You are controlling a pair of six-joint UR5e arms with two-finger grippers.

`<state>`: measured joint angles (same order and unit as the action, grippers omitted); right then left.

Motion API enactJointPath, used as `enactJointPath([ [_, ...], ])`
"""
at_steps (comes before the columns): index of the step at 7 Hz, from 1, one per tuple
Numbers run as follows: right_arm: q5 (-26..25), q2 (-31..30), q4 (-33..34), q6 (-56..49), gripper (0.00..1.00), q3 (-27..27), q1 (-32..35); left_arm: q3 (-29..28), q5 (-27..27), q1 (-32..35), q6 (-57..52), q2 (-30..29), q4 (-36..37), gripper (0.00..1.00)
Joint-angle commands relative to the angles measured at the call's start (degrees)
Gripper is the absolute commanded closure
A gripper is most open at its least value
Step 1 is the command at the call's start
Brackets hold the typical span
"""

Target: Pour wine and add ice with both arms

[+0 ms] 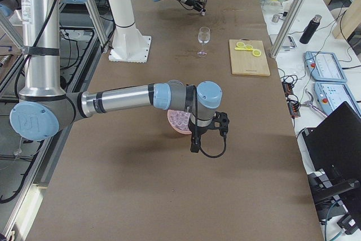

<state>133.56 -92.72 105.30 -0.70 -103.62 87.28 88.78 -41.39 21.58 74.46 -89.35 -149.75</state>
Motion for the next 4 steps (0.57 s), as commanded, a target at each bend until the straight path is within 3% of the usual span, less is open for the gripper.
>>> enactJointPath([
  [1, 0.0, 0.0, 0.0, 0.1, 0.0, 0.0, -0.1, -0.9, 0.0, 0.7, -1.1, -0.8, 0.0, 0.06],
  [2, 0.0, 0.0, 0.0, 0.0, 0.0, 0.0, -0.1, -0.9, 0.0, 0.8, -1.1, -0.8, -0.1, 0.08],
  [4, 0.0, 0.0, 0.0, 0.1, 0.0, 0.0, -0.2, -1.0, 0.0, 0.9, -1.1, -1.2, -0.6, 0.38],
])
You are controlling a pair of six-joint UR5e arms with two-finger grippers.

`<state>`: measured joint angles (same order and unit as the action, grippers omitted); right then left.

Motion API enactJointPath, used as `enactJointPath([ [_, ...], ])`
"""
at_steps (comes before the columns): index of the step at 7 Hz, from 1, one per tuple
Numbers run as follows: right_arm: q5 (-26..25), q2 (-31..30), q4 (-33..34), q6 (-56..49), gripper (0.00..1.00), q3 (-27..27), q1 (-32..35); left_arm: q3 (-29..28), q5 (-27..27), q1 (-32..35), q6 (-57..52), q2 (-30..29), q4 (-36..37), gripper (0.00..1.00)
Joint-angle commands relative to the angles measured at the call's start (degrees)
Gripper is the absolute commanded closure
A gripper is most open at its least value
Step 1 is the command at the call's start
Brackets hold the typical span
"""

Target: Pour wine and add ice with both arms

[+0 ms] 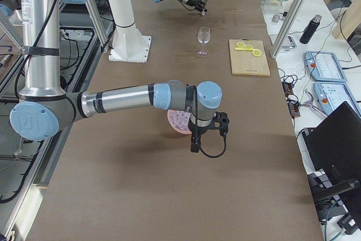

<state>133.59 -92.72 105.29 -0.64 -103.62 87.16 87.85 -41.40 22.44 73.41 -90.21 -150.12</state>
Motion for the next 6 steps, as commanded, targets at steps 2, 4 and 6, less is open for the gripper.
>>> enactJointPath([
  [2, -0.1, 0.0, 0.0, 0.0, 0.0, 0.1, -0.3, -0.1, 0.0, 0.2, -0.1, -0.5, -0.3, 0.52],
  [4, 0.0, 0.1, 0.0, 0.0, 0.0, 0.2, -0.4, -0.1, 0.0, 0.3, -0.1, -0.5, -0.3, 0.56],
  [6, 0.0, 0.0, 0.0, 0.2, 0.0, 0.2, -0.6, -0.1, 0.0, 0.3, -0.1, -0.4, -0.2, 0.56],
])
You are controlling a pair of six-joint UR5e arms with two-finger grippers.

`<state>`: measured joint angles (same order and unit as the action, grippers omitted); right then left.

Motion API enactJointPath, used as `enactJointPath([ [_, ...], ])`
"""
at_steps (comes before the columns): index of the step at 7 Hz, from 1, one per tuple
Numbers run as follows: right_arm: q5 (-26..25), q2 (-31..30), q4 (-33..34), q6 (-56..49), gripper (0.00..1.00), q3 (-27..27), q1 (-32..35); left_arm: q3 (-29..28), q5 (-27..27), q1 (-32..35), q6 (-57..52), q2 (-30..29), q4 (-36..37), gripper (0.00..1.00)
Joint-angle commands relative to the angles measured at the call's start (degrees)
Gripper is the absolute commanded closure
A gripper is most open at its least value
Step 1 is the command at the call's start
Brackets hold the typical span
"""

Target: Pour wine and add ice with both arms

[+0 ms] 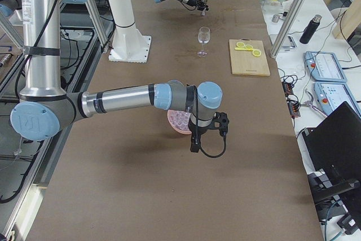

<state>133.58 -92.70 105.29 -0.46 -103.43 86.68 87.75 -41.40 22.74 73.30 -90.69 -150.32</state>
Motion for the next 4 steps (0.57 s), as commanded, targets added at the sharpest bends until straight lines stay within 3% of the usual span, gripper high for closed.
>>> enactJointPath([
  [1, 0.0, 0.0, 0.0, 0.0, 0.0, 0.1, -0.1, 0.0, 0.0, 0.0, 0.0, 0.1, -0.1, 0.58],
  [2, 0.0, 0.0, 0.0, 0.1, 0.0, 0.1, -0.1, 0.0, -0.1, 0.0, 0.0, 0.1, -0.1, 0.65],
  [4, 0.0, 0.0, 0.0, 0.1, 0.0, 0.1, -0.2, 0.1, -0.1, 0.0, 0.0, 0.0, -0.1, 0.69],
])
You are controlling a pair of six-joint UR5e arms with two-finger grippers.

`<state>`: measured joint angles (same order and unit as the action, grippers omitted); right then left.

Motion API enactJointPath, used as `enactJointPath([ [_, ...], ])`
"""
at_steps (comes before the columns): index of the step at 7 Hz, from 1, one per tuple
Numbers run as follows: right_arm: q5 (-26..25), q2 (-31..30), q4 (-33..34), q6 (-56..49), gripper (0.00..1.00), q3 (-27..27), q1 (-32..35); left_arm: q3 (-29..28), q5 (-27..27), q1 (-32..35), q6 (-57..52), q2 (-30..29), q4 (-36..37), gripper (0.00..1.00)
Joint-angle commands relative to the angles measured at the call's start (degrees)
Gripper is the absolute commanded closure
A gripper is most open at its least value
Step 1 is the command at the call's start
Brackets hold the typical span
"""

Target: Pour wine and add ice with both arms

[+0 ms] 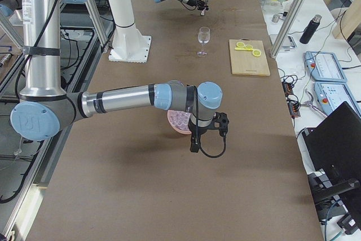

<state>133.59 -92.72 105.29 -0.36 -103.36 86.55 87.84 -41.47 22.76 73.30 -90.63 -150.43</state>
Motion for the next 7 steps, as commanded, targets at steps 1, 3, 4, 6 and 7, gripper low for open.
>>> enactJointPath([
  [1, 0.0, 0.1, 0.0, 0.0, 0.0, 0.3, -0.1, 0.1, 0.0, 0.0, 0.0, 0.0, 0.0, 0.72],
  [3, 0.0, 0.0, 0.0, 0.0, 0.0, 0.3, -0.2, 0.7, 0.0, 0.1, 0.0, 0.0, -1.2, 0.96],
  [4, 0.0, 0.0, 0.0, 0.0, 0.0, 0.3, -0.2, 0.7, -0.3, 0.7, 0.0, -0.1, -1.7, 1.0],
  [6, 0.0, 0.0, 0.0, 0.0, 0.0, 0.3, -0.2, 1.4, -1.2, 1.2, 0.0, -1.5, -1.6, 1.0],
  [7, 0.1, 0.1, 0.0, 0.0, 0.0, 0.3, -0.2, 2.1, -1.1, 1.4, -0.3, -2.3, -1.6, 1.0],
])
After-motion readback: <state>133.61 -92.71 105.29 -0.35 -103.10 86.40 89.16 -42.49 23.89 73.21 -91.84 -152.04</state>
